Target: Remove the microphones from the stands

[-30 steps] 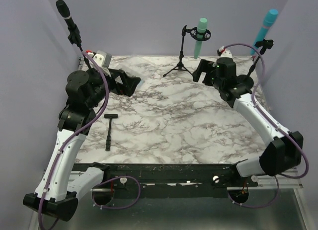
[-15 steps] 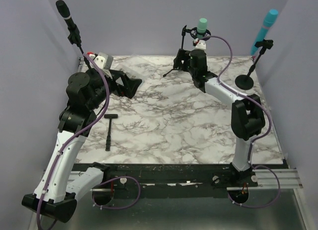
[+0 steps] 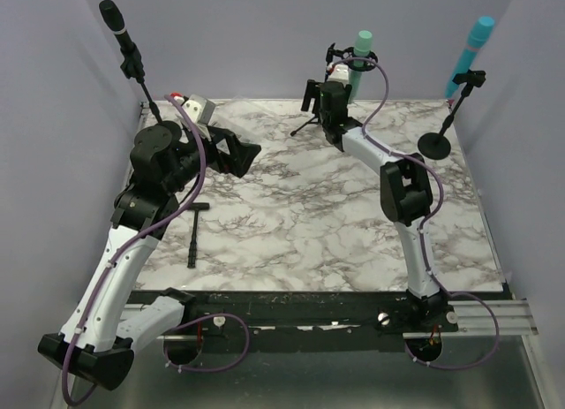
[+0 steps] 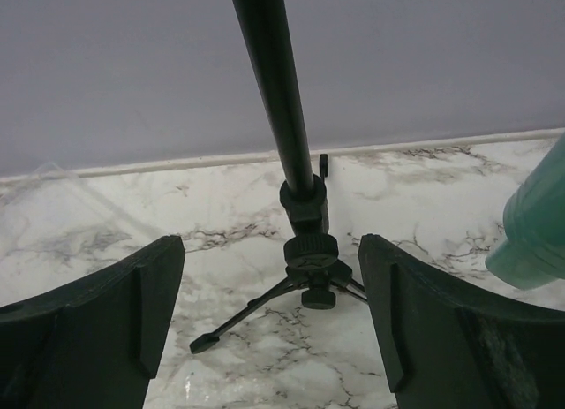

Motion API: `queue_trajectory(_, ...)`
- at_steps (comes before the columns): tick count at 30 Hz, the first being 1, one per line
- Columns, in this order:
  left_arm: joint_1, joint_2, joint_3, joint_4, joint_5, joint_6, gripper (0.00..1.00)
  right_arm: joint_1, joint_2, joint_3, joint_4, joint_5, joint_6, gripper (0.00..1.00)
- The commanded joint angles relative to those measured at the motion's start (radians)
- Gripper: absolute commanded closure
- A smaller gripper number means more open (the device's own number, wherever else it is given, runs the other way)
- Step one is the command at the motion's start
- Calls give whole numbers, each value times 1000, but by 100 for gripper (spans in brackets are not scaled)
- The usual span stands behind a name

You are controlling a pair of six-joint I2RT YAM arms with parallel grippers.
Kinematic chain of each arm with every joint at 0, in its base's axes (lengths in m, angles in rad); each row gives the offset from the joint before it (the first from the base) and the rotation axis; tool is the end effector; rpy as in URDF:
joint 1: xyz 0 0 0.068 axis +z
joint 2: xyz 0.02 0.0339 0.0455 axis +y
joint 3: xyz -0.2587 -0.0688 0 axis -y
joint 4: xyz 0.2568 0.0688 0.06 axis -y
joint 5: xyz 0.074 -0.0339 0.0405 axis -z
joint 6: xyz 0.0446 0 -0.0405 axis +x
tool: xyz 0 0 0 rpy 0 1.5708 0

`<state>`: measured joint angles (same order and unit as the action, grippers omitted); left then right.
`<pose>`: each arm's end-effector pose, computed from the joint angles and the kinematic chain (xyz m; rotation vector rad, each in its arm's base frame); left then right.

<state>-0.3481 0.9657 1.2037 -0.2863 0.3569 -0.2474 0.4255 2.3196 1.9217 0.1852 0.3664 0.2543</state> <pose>0.2052 -0.0910 0.4395 0.3649 1.6278 -0.7431 0.5250 0.2204 0.2344 0.1113 1.7686 0.1655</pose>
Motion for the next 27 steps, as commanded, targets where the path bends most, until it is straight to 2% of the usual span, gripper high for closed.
queue_trajectory(1,-13,5,-7,6,-32,26,2,-3,75,79,15,62,-62,16)
queue_trajectory(5,-19,4,-7,2,-43,33,1,-2,95,79,46,46,-93,31)
queue_trajectory(8,-20,5,-7,1,-50,36,1,-3,99,64,76,77,-114,37)
queue_trajectory(10,-22,5,-8,1,-57,37,1,-2,100,51,102,87,-145,45)
queue_trajectory(13,-26,4,-10,2,-62,39,1,-2,101,28,145,74,-194,49)
queue_trajectory(19,-37,8,-12,0,-76,46,1,-1,134,80,80,64,-243,70)
queue_trajectory(21,-37,11,-12,-1,-78,46,2,3,120,64,79,53,-244,80)
queue_trajectory(27,-39,16,-12,1,-76,43,1,56,30,-81,126,73,-342,95)
